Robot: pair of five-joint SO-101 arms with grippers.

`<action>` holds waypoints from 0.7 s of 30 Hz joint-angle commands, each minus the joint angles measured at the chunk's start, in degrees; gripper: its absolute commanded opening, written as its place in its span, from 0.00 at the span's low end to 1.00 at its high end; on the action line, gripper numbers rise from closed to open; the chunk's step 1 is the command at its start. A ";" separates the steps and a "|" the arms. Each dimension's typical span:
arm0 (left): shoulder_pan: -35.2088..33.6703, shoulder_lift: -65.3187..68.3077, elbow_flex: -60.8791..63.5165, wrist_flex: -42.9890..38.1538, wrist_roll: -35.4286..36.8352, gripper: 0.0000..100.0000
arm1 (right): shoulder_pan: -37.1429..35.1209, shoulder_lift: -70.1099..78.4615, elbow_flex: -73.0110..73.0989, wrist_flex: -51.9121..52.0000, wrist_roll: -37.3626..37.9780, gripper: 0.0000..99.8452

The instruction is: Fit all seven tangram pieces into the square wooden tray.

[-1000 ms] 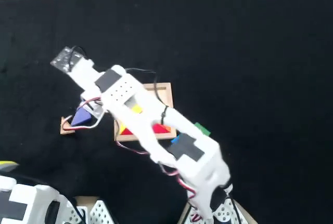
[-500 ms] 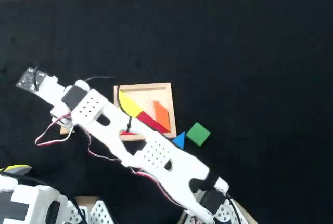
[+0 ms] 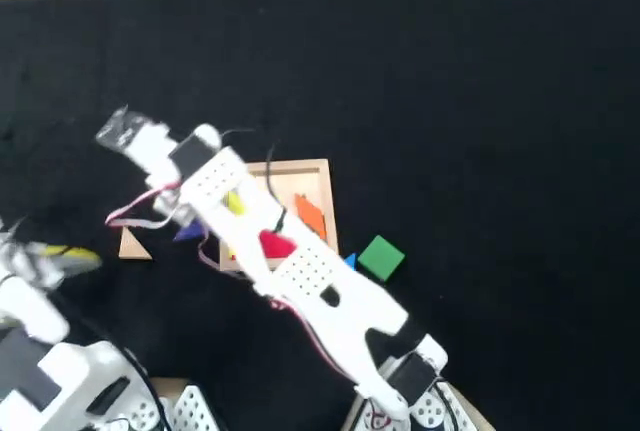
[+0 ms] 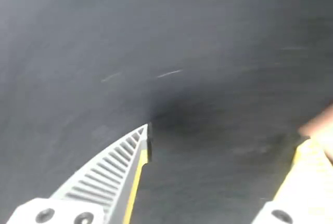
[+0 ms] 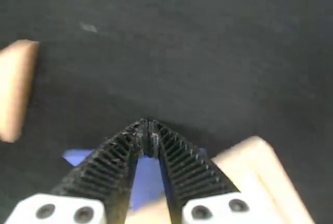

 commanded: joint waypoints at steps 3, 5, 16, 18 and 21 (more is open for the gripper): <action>16.57 -0.88 -6.37 0.44 0.35 0.41 | 9.05 -16.22 -2.42 2.64 -0.09 0.01; 19.82 -0.88 -8.31 2.46 0.26 0.41 | 12.84 -21.23 -2.15 2.64 -0.53 0.01; 42.24 -0.88 -21.41 10.02 -15.82 0.41 | 28.66 -46.73 19.12 2.64 -4.40 0.01; 45.58 -0.44 -21.67 9.85 -14.15 0.41 | 30.77 -52.35 28.35 2.55 -5.63 0.01; 47.52 -0.26 -20.88 9.67 -10.90 0.41 | 32.97 -60.97 41.01 2.46 -5.54 0.01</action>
